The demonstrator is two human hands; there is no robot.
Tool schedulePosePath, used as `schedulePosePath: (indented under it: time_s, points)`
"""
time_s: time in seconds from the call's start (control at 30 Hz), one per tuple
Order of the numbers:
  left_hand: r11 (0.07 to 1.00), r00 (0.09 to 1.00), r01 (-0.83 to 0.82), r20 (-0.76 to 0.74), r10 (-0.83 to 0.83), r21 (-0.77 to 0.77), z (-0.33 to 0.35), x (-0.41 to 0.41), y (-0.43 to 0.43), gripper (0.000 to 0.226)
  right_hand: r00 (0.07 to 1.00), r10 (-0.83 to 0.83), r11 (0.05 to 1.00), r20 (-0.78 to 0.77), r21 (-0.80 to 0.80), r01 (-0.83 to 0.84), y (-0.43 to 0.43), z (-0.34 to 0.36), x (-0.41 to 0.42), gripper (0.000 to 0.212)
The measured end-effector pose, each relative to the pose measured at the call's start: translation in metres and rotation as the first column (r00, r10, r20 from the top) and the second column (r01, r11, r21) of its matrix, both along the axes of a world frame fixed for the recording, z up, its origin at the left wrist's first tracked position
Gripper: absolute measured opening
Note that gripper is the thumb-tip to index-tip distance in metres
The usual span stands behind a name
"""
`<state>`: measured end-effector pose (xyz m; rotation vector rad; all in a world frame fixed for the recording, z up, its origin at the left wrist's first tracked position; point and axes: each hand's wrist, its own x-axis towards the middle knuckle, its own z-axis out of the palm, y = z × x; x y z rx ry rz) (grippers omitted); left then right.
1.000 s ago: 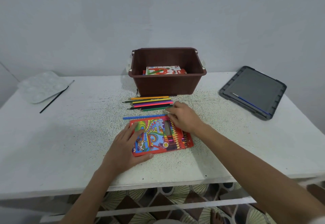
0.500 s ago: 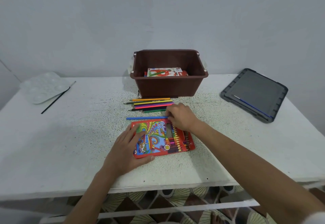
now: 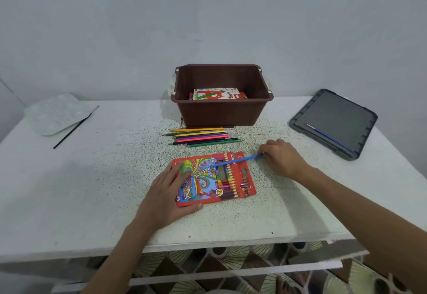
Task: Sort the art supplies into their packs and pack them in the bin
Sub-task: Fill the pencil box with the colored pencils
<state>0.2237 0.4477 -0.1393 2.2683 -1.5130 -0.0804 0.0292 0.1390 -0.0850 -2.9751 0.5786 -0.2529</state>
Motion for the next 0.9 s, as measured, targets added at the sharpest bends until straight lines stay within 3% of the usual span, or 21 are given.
schedulePosePath:
  time_s: [0.33, 0.5, 0.77, 0.9]
  points:
    - [1.0, 1.0, 0.0, 0.012, 0.0, 0.008, 0.0, 0.0, -0.001, 0.1, 0.992, -0.09, 0.988, 0.087, -0.115, 0.1, -0.037, 0.004, -0.07, 0.011]
    - [1.0, 1.0, 0.006, 0.018, -0.006, -0.005, 0.0, -0.001, -0.001, 0.098, 0.994, -0.025, 0.99, 0.111, -0.132, 0.04, -0.026, 0.005, -0.068, 0.013]
    - [1.0, 1.0, 0.004, 0.009, -0.004, -0.003, 0.0, 0.0, -0.001, 0.098, 0.967, 0.196, 0.98, 0.16, -0.006, -0.198, 0.026, -0.011, -0.031, 0.014]
    - [1.0, 1.0, 0.001, 0.012, -0.001, 0.008, 0.0, -0.001, -0.001, 0.099, 0.965, 0.19, 0.97, 0.181, 0.115, -0.212, 0.047, -0.021, -0.016, 0.017]
